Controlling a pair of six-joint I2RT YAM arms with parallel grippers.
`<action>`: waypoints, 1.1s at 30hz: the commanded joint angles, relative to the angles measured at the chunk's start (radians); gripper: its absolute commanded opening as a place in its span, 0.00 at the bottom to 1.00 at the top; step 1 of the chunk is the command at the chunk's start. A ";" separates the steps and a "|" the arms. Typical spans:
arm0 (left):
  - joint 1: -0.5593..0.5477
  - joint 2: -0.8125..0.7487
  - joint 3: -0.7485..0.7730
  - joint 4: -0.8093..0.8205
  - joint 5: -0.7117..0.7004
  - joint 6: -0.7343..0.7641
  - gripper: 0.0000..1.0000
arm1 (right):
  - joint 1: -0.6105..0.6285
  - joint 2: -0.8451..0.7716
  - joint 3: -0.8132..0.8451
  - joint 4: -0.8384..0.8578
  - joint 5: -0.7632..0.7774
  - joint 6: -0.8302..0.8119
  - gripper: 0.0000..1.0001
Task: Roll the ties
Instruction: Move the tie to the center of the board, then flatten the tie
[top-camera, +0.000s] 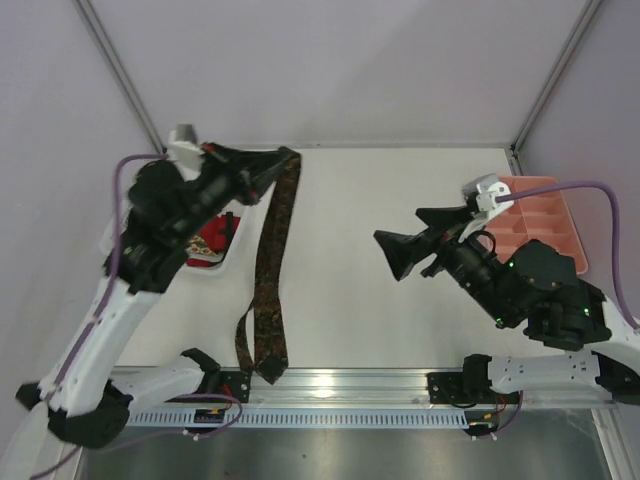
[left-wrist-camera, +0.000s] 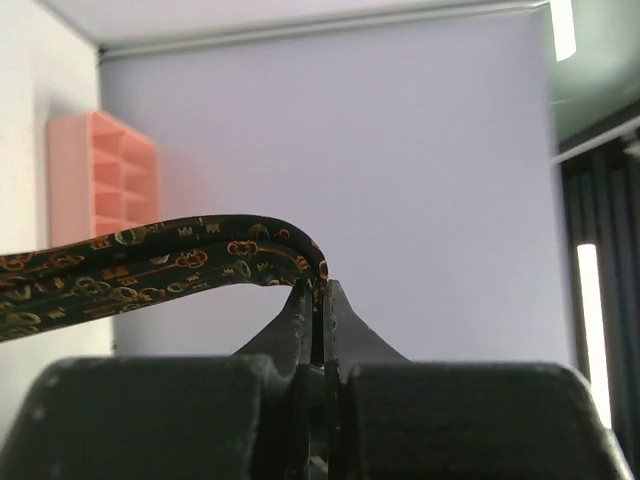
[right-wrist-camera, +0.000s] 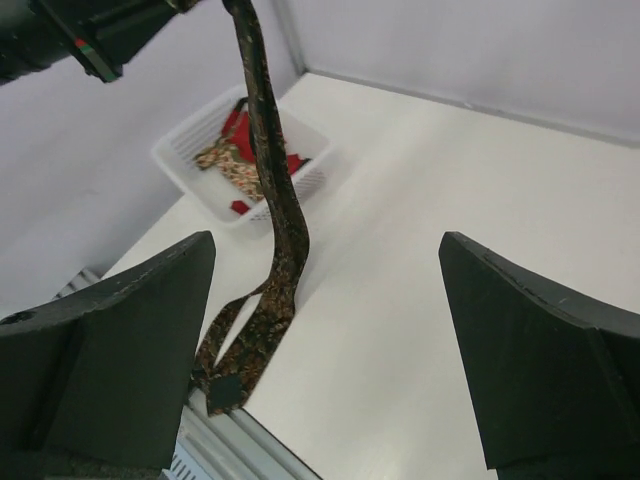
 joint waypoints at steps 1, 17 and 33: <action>-0.092 0.160 -0.015 0.195 -0.096 0.050 0.00 | -0.088 -0.054 -0.060 -0.114 0.022 0.115 1.00; -0.129 1.238 0.660 0.154 0.145 0.072 0.00 | -1.037 0.142 -0.122 -0.266 -0.695 0.247 0.93; -0.060 0.864 0.308 -0.109 0.213 0.549 0.88 | -1.254 0.689 0.114 -0.249 -0.881 0.279 0.77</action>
